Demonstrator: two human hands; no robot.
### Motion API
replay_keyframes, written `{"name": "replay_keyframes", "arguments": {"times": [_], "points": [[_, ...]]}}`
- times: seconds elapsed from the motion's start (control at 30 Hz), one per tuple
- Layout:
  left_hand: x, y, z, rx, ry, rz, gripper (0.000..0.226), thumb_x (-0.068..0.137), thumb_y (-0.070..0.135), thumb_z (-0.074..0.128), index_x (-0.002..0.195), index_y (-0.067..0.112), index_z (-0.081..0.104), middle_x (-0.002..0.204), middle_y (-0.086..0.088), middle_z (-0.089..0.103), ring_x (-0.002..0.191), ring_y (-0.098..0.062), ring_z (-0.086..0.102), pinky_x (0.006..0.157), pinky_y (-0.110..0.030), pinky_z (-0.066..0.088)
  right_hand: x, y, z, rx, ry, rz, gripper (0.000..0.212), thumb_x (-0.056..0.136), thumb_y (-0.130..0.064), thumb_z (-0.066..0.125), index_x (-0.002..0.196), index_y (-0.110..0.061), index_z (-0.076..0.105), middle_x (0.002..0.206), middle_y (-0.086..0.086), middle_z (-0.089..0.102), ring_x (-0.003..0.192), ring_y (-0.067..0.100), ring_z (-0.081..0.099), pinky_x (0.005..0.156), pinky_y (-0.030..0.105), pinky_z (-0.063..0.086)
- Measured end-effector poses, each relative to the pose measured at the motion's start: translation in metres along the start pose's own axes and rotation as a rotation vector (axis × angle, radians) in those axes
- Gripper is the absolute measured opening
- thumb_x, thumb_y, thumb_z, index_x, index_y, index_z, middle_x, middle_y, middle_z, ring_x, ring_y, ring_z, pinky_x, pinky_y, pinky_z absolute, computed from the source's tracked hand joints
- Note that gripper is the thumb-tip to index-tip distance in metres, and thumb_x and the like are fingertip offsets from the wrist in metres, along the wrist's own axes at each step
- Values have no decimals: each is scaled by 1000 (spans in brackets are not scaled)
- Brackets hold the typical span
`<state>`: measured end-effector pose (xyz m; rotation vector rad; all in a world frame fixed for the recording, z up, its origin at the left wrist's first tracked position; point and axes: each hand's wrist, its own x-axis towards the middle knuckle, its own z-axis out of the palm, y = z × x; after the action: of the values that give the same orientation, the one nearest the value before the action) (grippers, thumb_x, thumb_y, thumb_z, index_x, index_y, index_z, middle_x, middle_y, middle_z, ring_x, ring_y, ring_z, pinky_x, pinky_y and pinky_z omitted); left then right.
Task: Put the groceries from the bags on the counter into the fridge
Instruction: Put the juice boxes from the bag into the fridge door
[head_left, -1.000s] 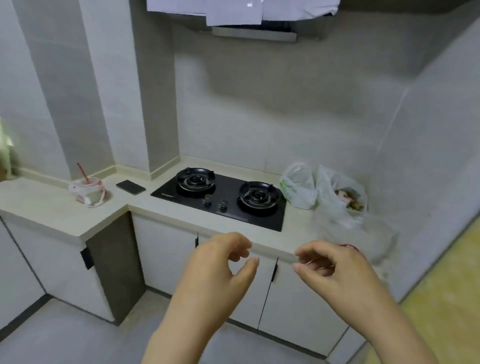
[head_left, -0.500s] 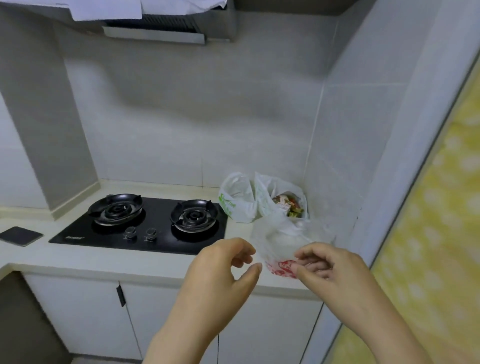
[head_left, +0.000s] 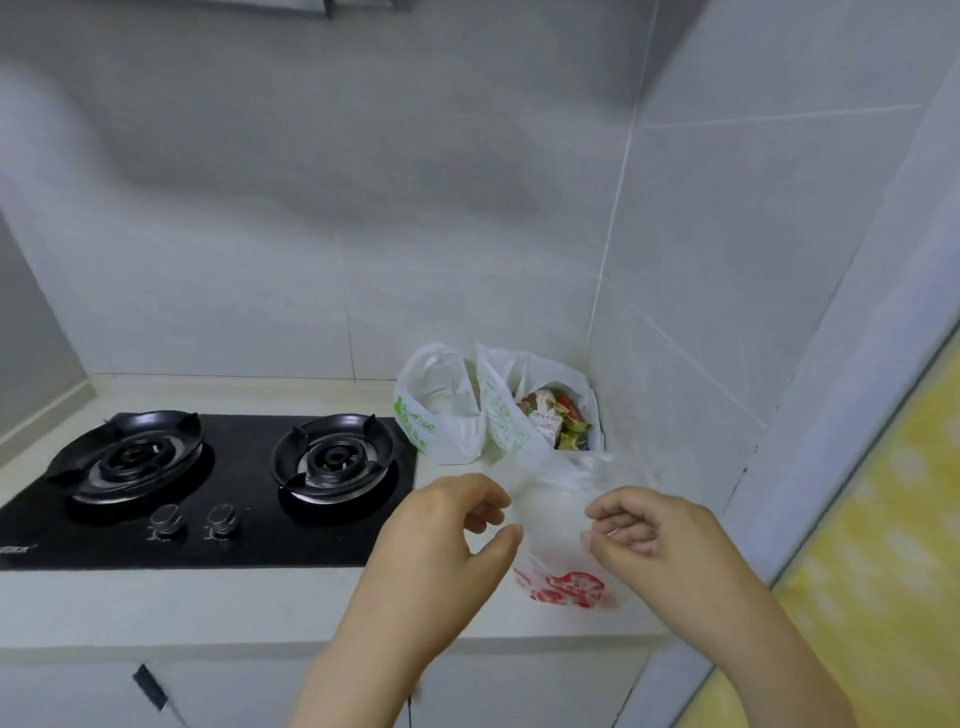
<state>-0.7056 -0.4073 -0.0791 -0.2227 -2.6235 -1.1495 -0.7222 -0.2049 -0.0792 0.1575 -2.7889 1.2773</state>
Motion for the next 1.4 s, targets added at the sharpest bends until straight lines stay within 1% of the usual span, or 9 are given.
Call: {"name": "replay_keyframes", "arguments": {"times": [0.1, 0.2, 0.3, 0.47, 0.57, 0.83, 1.13, 1.27, 1.4], "points": [[41, -20, -4, -6, -17, 17, 16, 83, 35, 65, 98, 33, 65, 90, 20, 64, 86, 8, 57, 79, -17, 49, 36, -9, 8, 12, 21, 31, 12, 81, -25, 73, 91, -30, 70, 86, -12, 68, 78, -5, 63, 78, 17, 53], [78, -37, -6, -23, -51, 33, 16, 83, 36, 64, 99, 33, 65, 92, 21, 63, 87, 9, 57, 80, -17, 50, 68, -15, 16, 10, 41, 47, 11, 82, -25, 73, 91, -30, 70, 87, -12, 68, 79, -6, 63, 77, 14, 51], [110, -54, -2, -35, -92, 36, 15, 84, 37, 64, 99, 35, 64, 93, 21, 63, 88, 9, 57, 79, -16, 50, 93, -12, 26, 14, 64, 70, 11, 81, -26, 74, 89, -32, 70, 86, -12, 69, 78, -5, 64, 77, 16, 53], [151, -78, 19, -47, -155, 14, 14, 83, 37, 65, 97, 34, 64, 92, 19, 64, 87, 8, 58, 79, -16, 49, 136, 8, 32, -23, 25, 113, 11, 81, -28, 74, 90, -32, 69, 89, -13, 70, 77, -8, 64, 67, 4, 45], [182, -88, 34, -42, -182, 3, 15, 83, 36, 65, 98, 33, 64, 91, 19, 64, 86, 7, 58, 81, -18, 50, 169, 23, 32, -23, 28, 130, 11, 82, -28, 73, 92, -30, 69, 90, -14, 69, 77, -10, 63, 65, 2, 43], [262, -96, 83, 22, -176, -61, 18, 84, 33, 64, 102, 32, 64, 92, 18, 64, 87, 5, 58, 84, -22, 50, 269, 74, 21, 4, -25, 139, 10, 81, -28, 73, 90, -30, 70, 92, -14, 70, 81, -5, 65, 74, 17, 51], [321, -115, 140, 65, -225, -122, 17, 85, 32, 63, 102, 30, 64, 94, 17, 63, 88, 2, 59, 84, -23, 50, 348, 129, 22, -1, -106, 167, 10, 82, -22, 72, 86, -30, 68, 84, -17, 68, 78, -3, 65, 69, 18, 52], [346, -128, 160, 70, -249, -108, 17, 86, 29, 62, 103, 29, 64, 95, 17, 62, 87, 1, 59, 84, -26, 51, 369, 148, 32, -30, -129, 197, 11, 84, -25, 71, 94, -26, 69, 93, -14, 69, 81, -2, 64, 71, 19, 52], [373, -143, 181, 76, -305, -38, 21, 86, 27, 61, 106, 25, 63, 97, 14, 62, 88, 0, 58, 84, -26, 50, 387, 160, 43, -57, -157, 244, 18, 84, -28, 71, 102, -26, 69, 96, -16, 65, 85, -5, 60, 69, 14, 47]]}}
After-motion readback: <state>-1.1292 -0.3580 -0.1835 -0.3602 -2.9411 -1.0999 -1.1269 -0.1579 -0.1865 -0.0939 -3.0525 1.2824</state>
